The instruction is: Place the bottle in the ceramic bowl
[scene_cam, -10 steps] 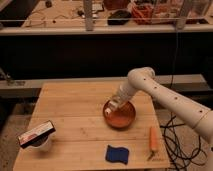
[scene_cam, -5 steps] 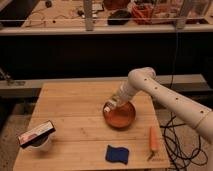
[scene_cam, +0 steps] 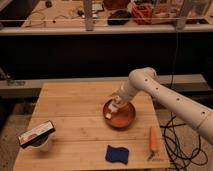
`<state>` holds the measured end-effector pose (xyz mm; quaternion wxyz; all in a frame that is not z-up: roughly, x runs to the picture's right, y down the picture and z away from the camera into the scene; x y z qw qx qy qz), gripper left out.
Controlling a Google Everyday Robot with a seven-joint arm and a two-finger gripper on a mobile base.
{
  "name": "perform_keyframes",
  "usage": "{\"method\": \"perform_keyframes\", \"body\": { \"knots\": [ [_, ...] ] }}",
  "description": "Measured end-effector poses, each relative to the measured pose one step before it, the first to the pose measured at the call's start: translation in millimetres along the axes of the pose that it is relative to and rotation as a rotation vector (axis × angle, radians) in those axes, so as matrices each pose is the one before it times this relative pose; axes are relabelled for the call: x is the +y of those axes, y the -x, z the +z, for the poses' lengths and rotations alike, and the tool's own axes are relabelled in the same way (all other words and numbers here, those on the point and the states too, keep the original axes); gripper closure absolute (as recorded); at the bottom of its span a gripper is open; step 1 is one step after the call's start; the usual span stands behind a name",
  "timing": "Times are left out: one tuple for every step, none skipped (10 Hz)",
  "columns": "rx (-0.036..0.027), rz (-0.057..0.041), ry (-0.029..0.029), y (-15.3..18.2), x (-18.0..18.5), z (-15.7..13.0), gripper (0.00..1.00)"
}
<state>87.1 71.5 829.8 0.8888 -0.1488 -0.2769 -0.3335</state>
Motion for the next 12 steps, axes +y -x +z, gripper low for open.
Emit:
{"method": "perform_keyframes", "body": {
  "knots": [
    [0.00078,0.00232,0.00010,-0.30,1.54,-0.37,0.48],
    [0.00163,0.00237,-0.00204,-0.21,-0.14,-1.14,0.45],
    [0.00119,0.00222,-0.00133,-0.17,-0.65,-0.17,0.33],
    [0.00009,0.00001,-0.00070,0.36,-1.34,0.41,0.24],
    [0.00012,0.00122,-0.00085,-0.35,0.17,-0.47,0.20],
    [0.00084,-0.00029,-0.00047,0.00,0.51,-1.22,0.20],
    [-0.00088,-0.00053,0.00040,0.32,1.50,-0.22,0.20],
    [0.00110,-0.00084,-0.00218,0.18,-0.37,-1.16,0.20],
    [0.00078,0.00088,-0.00055,-0.36,0.53,-0.38,0.20],
    [0.00021,-0.00010,-0.00266,-0.43,-0.69,-0.97,0.20],
    [0.00046,0.00001,-0.00278,-0.67,-0.44,-1.70,0.20],
    [0.00015,0.00066,-0.00049,-0.57,0.45,-1.02,0.20]
  ]
}}
